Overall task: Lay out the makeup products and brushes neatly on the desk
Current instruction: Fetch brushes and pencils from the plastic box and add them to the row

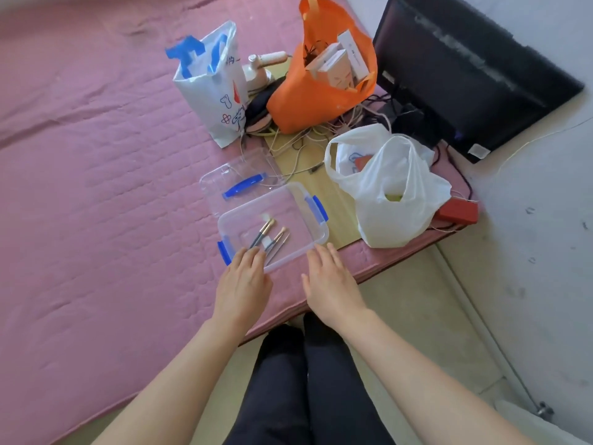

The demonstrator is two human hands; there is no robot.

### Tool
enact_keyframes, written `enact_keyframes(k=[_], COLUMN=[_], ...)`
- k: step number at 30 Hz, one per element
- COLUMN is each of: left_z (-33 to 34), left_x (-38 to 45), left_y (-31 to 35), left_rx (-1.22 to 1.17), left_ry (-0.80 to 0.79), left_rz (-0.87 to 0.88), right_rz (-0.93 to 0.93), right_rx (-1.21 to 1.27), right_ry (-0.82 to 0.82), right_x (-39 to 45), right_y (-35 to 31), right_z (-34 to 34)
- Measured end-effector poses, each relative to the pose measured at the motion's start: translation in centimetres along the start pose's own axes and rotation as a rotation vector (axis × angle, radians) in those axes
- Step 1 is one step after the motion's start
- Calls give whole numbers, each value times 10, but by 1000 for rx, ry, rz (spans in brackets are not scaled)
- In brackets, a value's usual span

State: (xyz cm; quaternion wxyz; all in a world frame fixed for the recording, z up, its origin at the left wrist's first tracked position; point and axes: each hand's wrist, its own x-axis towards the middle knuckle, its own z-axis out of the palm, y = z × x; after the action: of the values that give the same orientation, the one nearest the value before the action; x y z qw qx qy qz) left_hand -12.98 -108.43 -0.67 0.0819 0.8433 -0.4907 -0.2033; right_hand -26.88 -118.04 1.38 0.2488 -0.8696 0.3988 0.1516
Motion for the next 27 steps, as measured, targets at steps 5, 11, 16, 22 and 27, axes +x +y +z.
enact_keyframes(k=[5,11,16,22,27], left_z=[28,77,125,174,198], left_x=[44,100,147,187,204], left_y=[-11,-28,-50,-77,-92], left_rx=[-28,-111,-198,-238,-227], left_ry=[-13,-38,-106,-184,-238], left_rz=[-39,-157,-340,-451,-511], right_rz=[-44,-88,176,568,690], right_rx=[1,45,355,699,648], right_ry=[-61,-214,-288,-461,-553], right_x=[66,147,223,288,305], right_y=[8,23,42,61,67], right_z=[16,43,79,132,162])
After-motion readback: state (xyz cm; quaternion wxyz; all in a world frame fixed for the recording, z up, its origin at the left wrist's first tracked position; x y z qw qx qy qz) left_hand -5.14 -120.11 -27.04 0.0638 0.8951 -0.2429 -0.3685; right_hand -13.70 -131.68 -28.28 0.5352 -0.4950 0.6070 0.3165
